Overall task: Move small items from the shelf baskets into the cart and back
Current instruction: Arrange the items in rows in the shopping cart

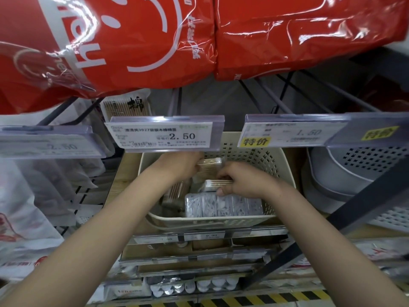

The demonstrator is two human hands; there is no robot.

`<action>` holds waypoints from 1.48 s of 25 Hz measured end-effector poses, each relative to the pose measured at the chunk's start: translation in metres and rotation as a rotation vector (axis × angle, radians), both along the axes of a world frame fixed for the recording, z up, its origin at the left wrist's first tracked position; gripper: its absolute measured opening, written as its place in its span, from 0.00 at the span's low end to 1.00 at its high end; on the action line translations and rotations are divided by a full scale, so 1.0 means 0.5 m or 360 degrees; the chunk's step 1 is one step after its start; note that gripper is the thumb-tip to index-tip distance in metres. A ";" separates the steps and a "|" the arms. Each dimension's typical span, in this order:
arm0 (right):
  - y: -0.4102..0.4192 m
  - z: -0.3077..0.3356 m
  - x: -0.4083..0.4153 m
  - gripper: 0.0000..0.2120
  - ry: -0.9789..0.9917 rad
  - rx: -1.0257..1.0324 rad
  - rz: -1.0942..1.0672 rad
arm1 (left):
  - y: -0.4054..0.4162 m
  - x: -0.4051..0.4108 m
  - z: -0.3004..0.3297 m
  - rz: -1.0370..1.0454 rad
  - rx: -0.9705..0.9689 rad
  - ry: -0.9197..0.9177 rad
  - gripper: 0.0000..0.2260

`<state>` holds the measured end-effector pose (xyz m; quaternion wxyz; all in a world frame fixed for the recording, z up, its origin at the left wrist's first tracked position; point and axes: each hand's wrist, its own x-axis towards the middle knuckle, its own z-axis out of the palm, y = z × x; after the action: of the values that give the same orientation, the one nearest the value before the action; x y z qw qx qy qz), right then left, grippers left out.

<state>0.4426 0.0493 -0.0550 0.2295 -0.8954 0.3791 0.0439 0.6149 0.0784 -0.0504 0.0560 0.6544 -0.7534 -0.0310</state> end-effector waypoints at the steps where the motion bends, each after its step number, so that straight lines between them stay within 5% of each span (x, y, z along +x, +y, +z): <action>1: -0.002 -0.001 0.001 0.13 -0.0009 -0.0008 -0.0011 | 0.007 0.003 0.008 0.0023 -0.0023 0.0042 0.10; 11: -0.027 0.023 0.002 0.04 -0.0026 -0.0231 -0.0006 | 0.062 0.023 0.053 0.0301 -0.0138 0.0242 0.12; 14: -0.040 0.029 -0.017 0.16 -0.0109 -0.0297 -0.0048 | 0.075 0.029 0.059 0.0388 -0.0193 0.0396 0.09; 18: -0.027 0.048 -0.046 0.09 -0.0304 -0.0285 -0.0035 | 0.100 0.030 0.060 0.0393 -0.0379 0.0472 0.05; 21: -0.009 0.056 -0.076 0.01 -0.0443 -0.0325 -0.0097 | 0.116 0.035 0.048 0.0320 -0.0549 0.0488 0.09; 28: 0.111 0.066 -0.166 0.20 -0.0995 -0.0381 -0.0342 | 0.195 0.015 0.025 -0.0125 -0.1029 0.0867 0.12; 37: 0.282 0.068 -0.287 0.12 -0.1523 -0.0530 -0.0897 | 0.246 -0.137 0.043 -0.0277 -0.0977 0.1565 0.08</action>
<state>0.2990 0.1904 -0.0212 0.2344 -0.7040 0.4588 -0.4889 0.5462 0.2015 -0.0290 0.5831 0.4528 -0.6645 -0.1159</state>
